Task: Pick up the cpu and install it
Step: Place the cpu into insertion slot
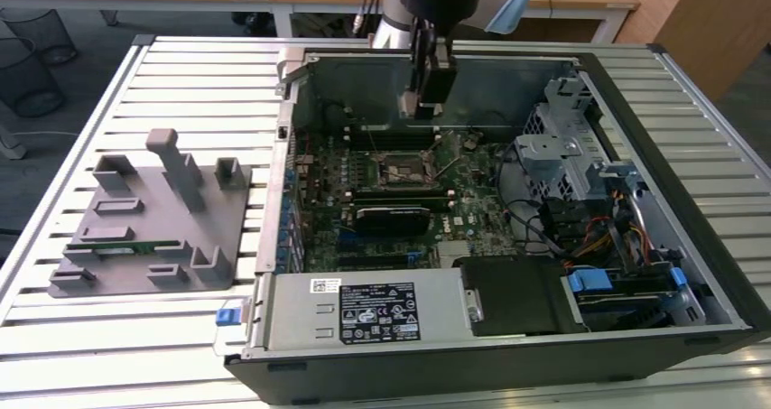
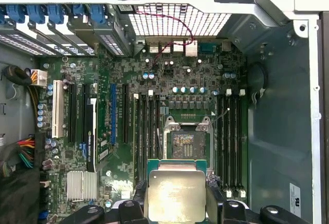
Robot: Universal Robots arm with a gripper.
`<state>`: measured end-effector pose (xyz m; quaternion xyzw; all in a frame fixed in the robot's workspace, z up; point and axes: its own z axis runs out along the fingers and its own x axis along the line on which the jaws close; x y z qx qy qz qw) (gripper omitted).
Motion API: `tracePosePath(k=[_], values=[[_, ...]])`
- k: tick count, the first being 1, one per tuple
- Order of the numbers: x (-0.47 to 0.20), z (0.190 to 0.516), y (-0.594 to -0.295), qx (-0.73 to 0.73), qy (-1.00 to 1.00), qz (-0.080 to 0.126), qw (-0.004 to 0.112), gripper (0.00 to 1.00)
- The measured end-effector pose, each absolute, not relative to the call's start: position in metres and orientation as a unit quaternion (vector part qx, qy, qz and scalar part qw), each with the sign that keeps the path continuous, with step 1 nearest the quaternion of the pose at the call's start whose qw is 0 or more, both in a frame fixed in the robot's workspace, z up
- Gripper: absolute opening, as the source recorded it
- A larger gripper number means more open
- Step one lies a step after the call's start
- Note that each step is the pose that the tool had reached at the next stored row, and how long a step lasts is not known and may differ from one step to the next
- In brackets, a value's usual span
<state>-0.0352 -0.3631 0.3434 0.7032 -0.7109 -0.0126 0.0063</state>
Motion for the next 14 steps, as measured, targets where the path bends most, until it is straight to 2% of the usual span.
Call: tracePosePath(k=[14], values=[[-0.0352,0.3358,-0.3631,0.703,-0.711,-0.013,0.006,0.53]])
